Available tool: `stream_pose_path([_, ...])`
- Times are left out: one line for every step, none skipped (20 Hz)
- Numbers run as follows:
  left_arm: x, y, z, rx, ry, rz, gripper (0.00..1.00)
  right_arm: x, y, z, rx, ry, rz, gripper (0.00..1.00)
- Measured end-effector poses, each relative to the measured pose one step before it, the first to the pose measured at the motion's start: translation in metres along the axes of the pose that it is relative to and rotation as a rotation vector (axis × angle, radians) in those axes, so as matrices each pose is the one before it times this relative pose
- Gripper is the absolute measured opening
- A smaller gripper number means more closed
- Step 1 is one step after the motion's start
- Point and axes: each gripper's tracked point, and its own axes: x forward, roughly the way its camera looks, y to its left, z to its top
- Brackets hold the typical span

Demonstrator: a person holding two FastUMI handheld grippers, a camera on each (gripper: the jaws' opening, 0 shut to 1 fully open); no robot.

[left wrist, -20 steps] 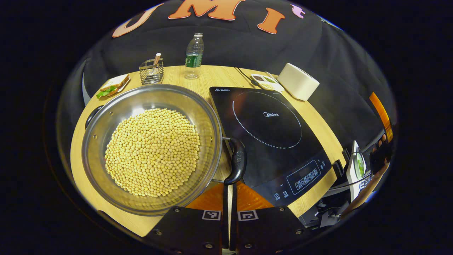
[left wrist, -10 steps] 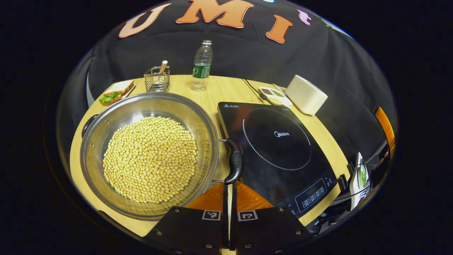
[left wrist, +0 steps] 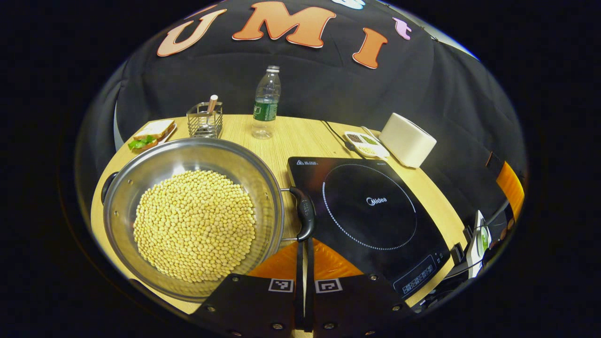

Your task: First push the handle of the pot to place it horizontally, then grasp the pot with both hands and set it on the induction cooktop.

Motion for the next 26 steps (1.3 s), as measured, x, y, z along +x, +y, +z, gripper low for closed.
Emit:
stream_pose_path([0.00234,0.00017,0.00263,0.00188,-0.00988,0.00264,0.02,0.00475,0.006,-0.00225,-0.00044,0.01542,0.01173,0.95])
stream_pose_path([0.00161,0.00095,0.00422,-0.00011,-0.01005,0.00299,0.02,0.0041,0.00569,-0.00144,0.00233,0.01227,0.01213,0.96])
stream_pose_path([0.00187,0.0002,0.00392,0.00555,-0.01712,0.00001,0.02,0.00557,0.00624,-0.00125,0.00578,0.01204,0.014,0.98])
stream_pose_path([-0.00037,0.00066,0.00514,0.00854,-0.01471,0.00076,0.02,0.00413,0.00647,-0.00131,0.0081,0.01515,0.01359,0.95])
stream_pose_path([-0.00206,0.00044,0.00169,0.0153,-0.01276,0.00414,0.02,0.00593,0.00519,-0.00132,0.00745,0.01517,0.01332,0.95])
stream_pose_path([-0.00465,0.00166,0.00365,0.02011,-0.0161,0.00443,0.02,0.00607,0.00524,-0.00009,0.0063,0.01583,0.01215,0.95])
stream_pose_path([-0.00453,0.00081,0.0012,0.01038,-0.01304,-0.00006,0.02,0.00635,0.0035,-0.00082,0.00541,0.01789,0.01075,0.95])
stream_pose_path([-0.00572,0.002,0.00378,0.00724,-0.01423,-0.00126,0.02,0.00711,0.00394,0.00035,0.0101,0.01682,0.00783,0.95])
stream_pose_path([-0.00676,0.00483,0.00248,0.0073,-0.01214,0.0076,0.02,0.0052,0.00396,-0.00238,0.0124,0.01959,0.01287,0.95])
stream_pose_path([-0.00692,0.00821,0.00462,0.01386,-0.01665,0.01582,0.02,0.00811,0.00628,0.00071,0.0192,0.02005,0.01207,0.95])
stream_pose_path([-0.00703,0.00869,0.0056,0.01752,-0.02011,0.01937,0.02,0.00771,0.00773,-0.0024,0.01968,0.02497,0.01589,0.95])
stream_pose_path([-0.00705,0.00983,0.00616,0.02065,-0.02023,0.02133,0.02,0.00897,0.00638,-0.00326,0.02043,0.02672,0.01309,0.95])
stream_pose_path([-0.0069,0.0084,0.00378,0.01028,-0.01159,0.01664,0.02,0.00778,0.00697,-0.00307,0.0164,0.02744,0.01391,0.95])
stream_pose_path([-0.00742,0.00984,0.0048,0.00765,-0.00991,0.01563,0.02,0.00745,0.00645,-0.00344,0.01519,0.02741,0.0134,0.95])
stream_pose_path([-0.0085,0.01123,0.00609,0.00715,-0.00811,0.01912,0.02,0.00782,0.00541,-0.00281,0.01283,0.02848,0.0113,0.95])
stream_pose_path([-0.00788,0.01509,0.00853,-0.00156,-0.014,0.0208,0.02,0.00882,0.00486,-0.00251,0.00935,0.02732,0.00763,0.95])
stream_pose_path([-0.00743,0.01139,0.00828,-0.01097,-0.01203,0.01089,0.02,0.00686,0.00384,-0.00163,0.00679,0.02265,0.00319,0.95])
stream_pose_path([-0.00815,0.01451,0.00847,-0.01169,-0.014,0.01578,0.02,0.0072,0.00502,-0.00045,0.00361,0.01962,0.00553,0.94])
stream_pose_path([-0.0052,0.01792,0.0085,-0.00201,-0.01603,0.02283,0.02,0.00603,0.00485,-0.00052,0.00369,0.01808,0.00525,0.93])
stream_pose_path([-0.00459,0.01769,0.00762,0.00837,-0.01085,0.02584,0.02,0.00716,0.00485,-0.00058,0.00298,0.01669,0.0077,0.93])
stream_pose_path([-0.00667,0.01751,0.00455,0.00879,-0.00809,0.01936,0.02,0.00621,0.00491,-0.0031,0.00662,0.01896,0.00926,0.92])
stream_pose_path([-0.00417,0.01685,0.00368,-0.00248,-0.00248,0.01454,0.02,0.00731,0.00352,-0.00387,0.00744,0.0221,0.00711,0.91])
stream_pose_path([-0.00248,0.01561,0.00064,-0.01022,0.00761,0.01512,0.02,0.00545,0.0016,-0.00472,0.00794,0.0216,0.00275,0.9])
stream_pose_path([-0.00165,0.01466,0.00128,-0.01664,0.00608,0.00949,0.02,0.0066,0.00035,-0.00285,0.00483,0.01834,-0.00419,0.89])
stream_pose_path([-0.0048,0.01576,0.00319,-0.01645,0.00501,0.01249,0.02,0.00546,-0.00059,-0.00249,0.0071,0.01798,-0.00618,0.88])
stream_pose_path([-0.00231,0.01433,0.00558,-0.02109,-0.00103,0.01267,0.02,0.0059,-0.00124,-0.00091,0.00867,0.01585,-0.00319,0.87])
